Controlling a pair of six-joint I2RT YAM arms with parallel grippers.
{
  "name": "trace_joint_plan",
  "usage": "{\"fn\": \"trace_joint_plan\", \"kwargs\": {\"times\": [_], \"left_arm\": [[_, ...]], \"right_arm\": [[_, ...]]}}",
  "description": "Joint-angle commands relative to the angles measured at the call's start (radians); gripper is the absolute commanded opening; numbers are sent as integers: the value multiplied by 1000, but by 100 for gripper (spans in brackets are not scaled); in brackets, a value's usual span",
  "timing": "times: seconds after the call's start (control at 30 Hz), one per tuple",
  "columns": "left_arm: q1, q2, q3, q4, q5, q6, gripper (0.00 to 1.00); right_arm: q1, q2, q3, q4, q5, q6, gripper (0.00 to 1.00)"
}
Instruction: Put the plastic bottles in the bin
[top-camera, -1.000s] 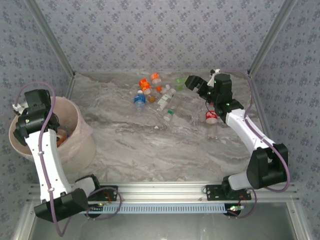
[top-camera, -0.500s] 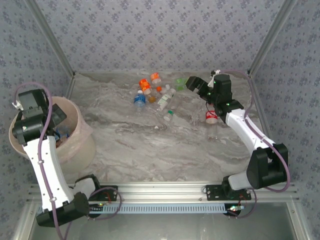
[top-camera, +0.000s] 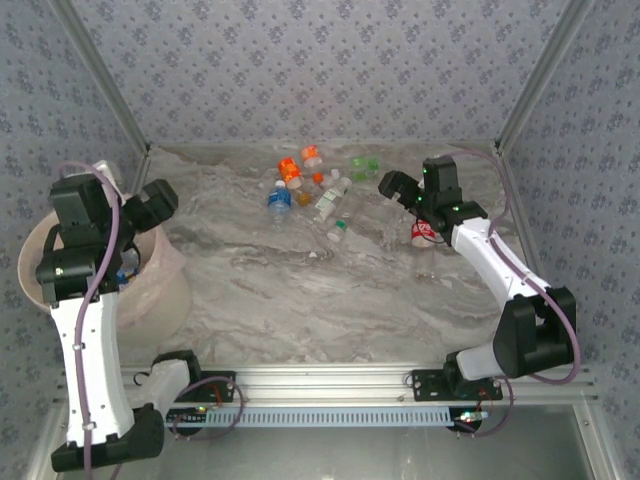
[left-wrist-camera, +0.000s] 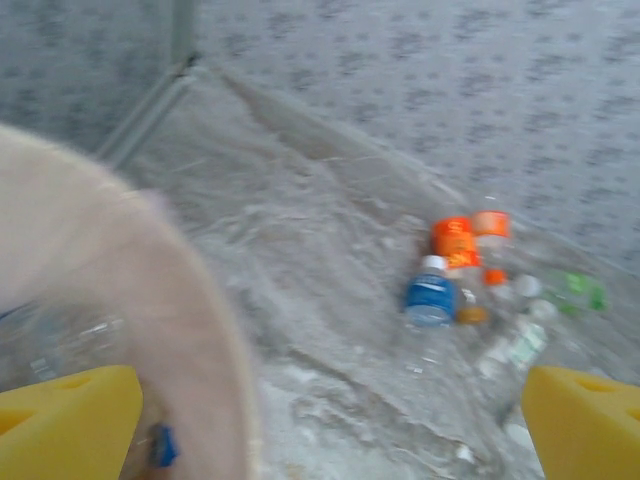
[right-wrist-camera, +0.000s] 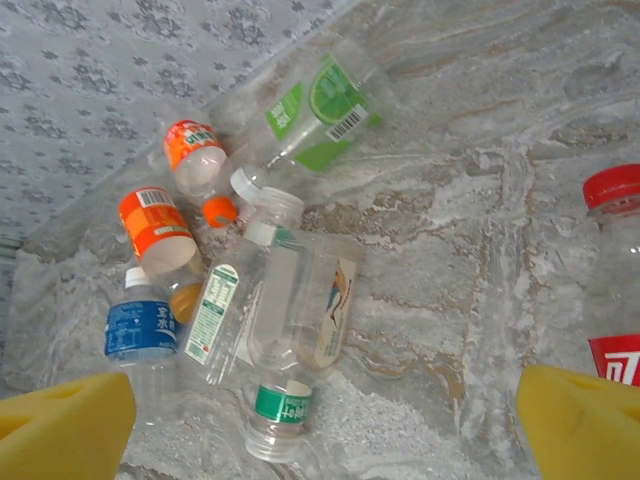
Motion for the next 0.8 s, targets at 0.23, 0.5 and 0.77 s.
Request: {"fn": "trace_joint_plan", "kwargs": {"times": [0.23,0.5,0.77], "left_arm": [[-210,-26,-98,388,301,-80,98],[-457,113,-99,471,183,-81,98],[-616,403,5,426,-47,-118,98]], "right_arm": [[-4,-4,-3,-55,22,-42,100],[-3,-31,-24,-6,-24,-76,100],[8,-156,-143,150,-12,-95,100]]}}
